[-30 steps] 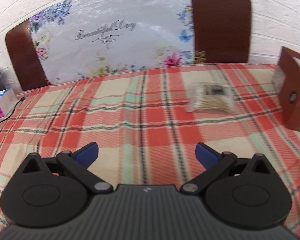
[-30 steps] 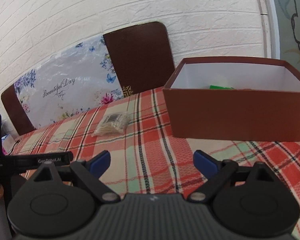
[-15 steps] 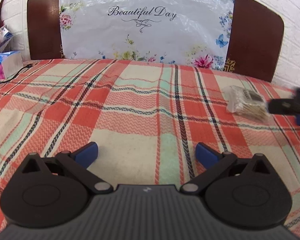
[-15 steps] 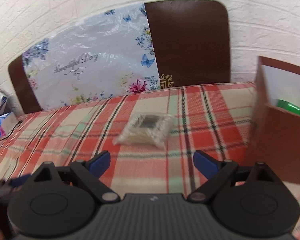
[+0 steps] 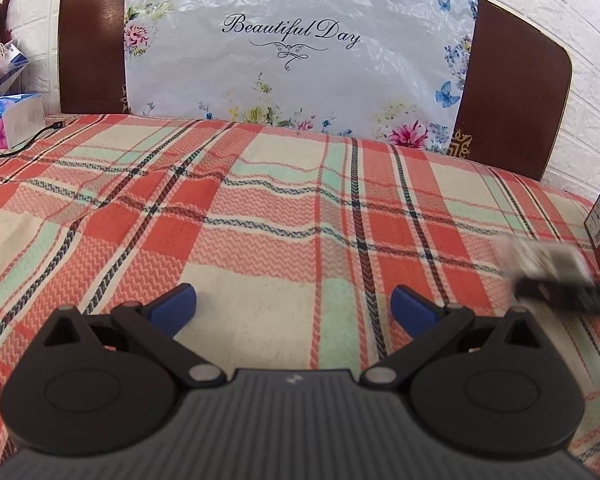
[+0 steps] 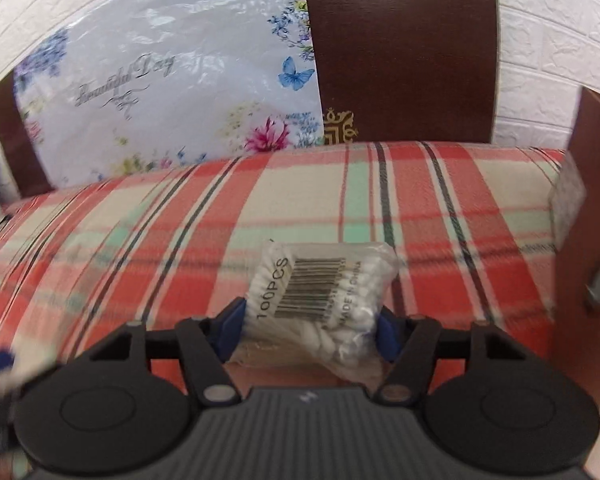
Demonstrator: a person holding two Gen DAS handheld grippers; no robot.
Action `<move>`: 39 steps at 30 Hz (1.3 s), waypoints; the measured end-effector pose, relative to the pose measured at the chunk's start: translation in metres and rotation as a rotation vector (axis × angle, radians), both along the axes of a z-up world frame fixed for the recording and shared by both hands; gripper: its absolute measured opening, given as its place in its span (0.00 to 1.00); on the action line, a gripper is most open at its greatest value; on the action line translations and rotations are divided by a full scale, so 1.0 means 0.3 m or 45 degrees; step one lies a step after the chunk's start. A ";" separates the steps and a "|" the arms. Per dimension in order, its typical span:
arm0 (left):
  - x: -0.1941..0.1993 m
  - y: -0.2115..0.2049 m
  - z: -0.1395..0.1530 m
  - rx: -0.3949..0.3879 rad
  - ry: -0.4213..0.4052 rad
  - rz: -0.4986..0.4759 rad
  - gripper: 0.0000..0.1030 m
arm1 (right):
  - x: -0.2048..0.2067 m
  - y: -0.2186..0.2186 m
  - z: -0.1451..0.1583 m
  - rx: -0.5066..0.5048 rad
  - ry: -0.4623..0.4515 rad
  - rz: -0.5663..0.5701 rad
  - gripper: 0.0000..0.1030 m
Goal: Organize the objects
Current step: 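Grasp the clear cotton swab bag with the left tool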
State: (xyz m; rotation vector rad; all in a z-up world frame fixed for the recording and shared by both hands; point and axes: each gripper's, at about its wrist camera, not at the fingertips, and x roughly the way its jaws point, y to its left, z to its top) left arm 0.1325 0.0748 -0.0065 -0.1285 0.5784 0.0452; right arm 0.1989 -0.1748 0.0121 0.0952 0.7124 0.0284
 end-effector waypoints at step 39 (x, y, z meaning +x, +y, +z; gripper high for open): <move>-0.199 -0.741 0.305 -0.183 0.371 -0.914 0.57 | -0.637 -0.292 0.128 -0.081 -0.272 -0.053 0.69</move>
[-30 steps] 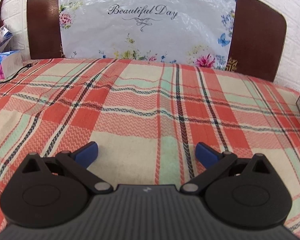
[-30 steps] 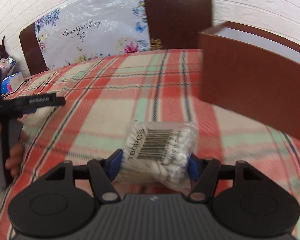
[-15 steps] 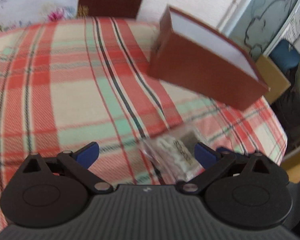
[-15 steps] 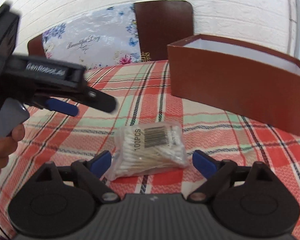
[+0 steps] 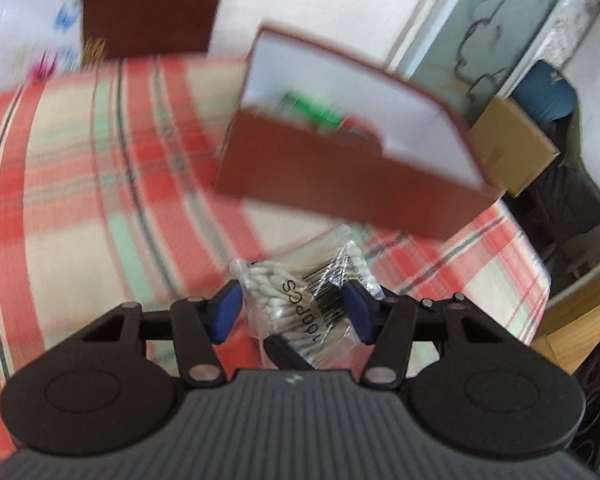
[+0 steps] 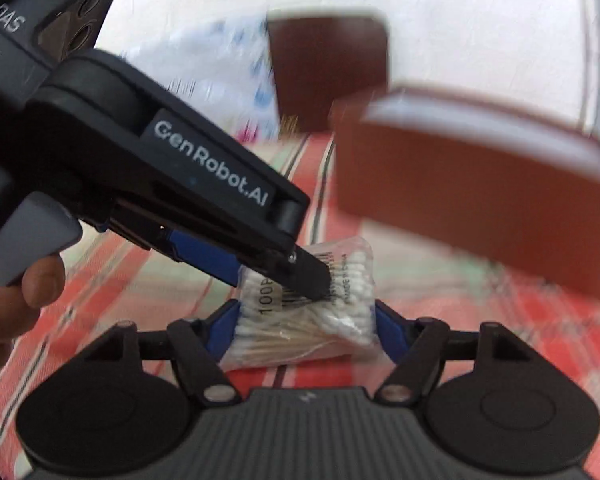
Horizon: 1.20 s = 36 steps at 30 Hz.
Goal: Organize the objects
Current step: 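Drop the cotton swab bag into the brown box, opening the left tool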
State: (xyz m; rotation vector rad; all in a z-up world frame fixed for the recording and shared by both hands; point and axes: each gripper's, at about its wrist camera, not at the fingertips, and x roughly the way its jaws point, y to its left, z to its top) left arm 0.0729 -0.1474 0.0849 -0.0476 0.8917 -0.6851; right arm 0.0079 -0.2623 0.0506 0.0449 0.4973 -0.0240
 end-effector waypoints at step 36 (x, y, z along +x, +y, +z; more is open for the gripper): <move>-0.025 -0.115 0.130 0.368 -0.485 0.263 0.85 | -0.096 -0.355 0.168 0.318 -0.281 -0.608 0.95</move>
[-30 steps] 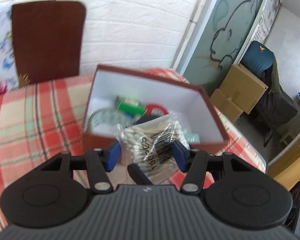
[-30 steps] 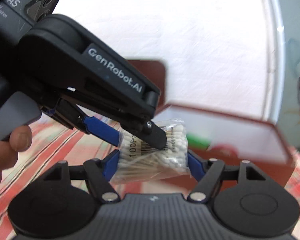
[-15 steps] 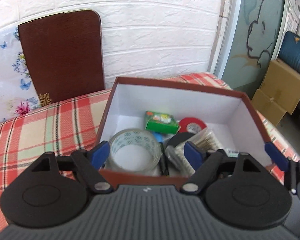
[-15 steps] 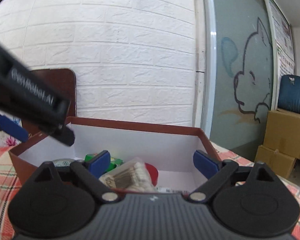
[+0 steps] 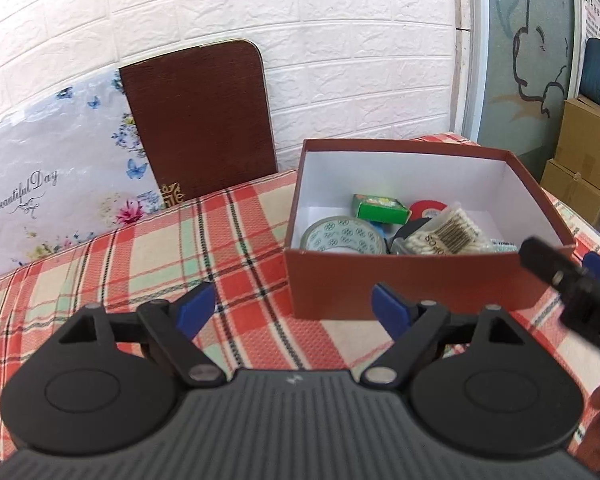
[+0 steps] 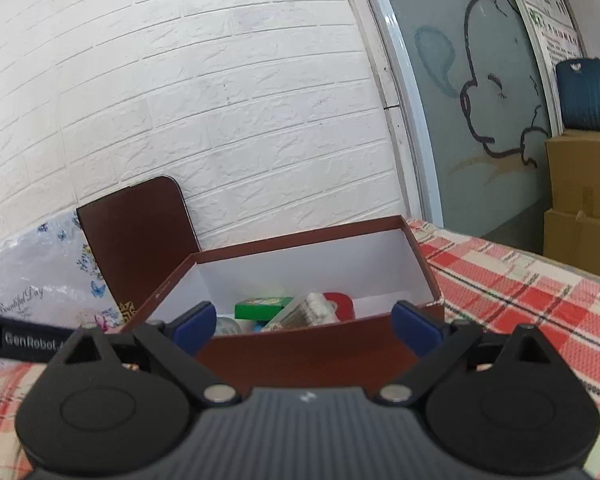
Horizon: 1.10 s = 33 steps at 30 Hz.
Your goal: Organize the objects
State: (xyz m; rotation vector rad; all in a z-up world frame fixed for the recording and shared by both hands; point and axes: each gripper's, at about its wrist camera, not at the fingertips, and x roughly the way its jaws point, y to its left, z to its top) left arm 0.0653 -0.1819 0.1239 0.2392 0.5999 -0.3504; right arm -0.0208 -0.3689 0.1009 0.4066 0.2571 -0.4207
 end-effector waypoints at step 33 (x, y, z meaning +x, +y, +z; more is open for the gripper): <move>-0.184 0.188 0.051 -0.057 -0.080 0.073 1.00 | -0.164 0.225 0.173 0.092 -0.033 0.131 1.00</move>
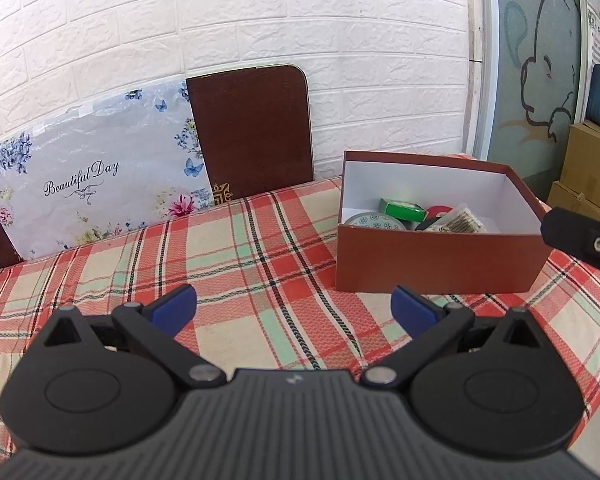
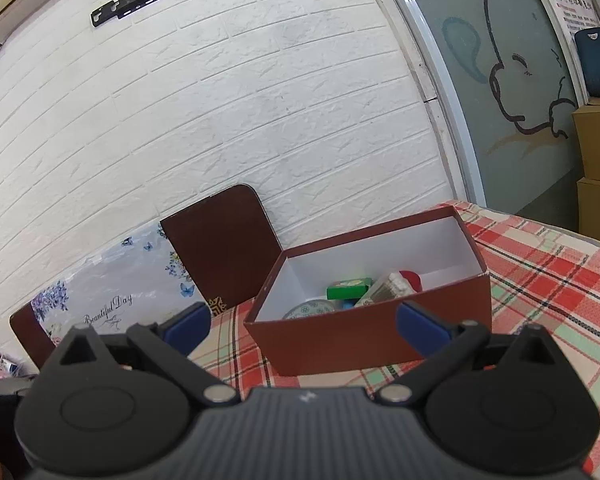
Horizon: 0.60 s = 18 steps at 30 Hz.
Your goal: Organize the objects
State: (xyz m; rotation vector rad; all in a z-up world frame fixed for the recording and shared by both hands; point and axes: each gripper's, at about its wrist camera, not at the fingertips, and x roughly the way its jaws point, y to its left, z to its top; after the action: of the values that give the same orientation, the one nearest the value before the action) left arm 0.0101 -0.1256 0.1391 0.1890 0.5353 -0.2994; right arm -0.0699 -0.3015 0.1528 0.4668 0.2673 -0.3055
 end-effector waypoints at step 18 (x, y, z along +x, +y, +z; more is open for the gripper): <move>0.047 -0.032 -0.036 0.054 0.003 0.054 1.00 | 0.037 -0.047 -0.053 0.015 0.012 -0.039 1.00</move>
State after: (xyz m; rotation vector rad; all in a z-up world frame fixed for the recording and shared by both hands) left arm 0.0244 -0.1351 0.1282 0.2184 0.5473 -0.2470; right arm -0.0587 -0.3155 0.1369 0.4818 0.2716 -0.3365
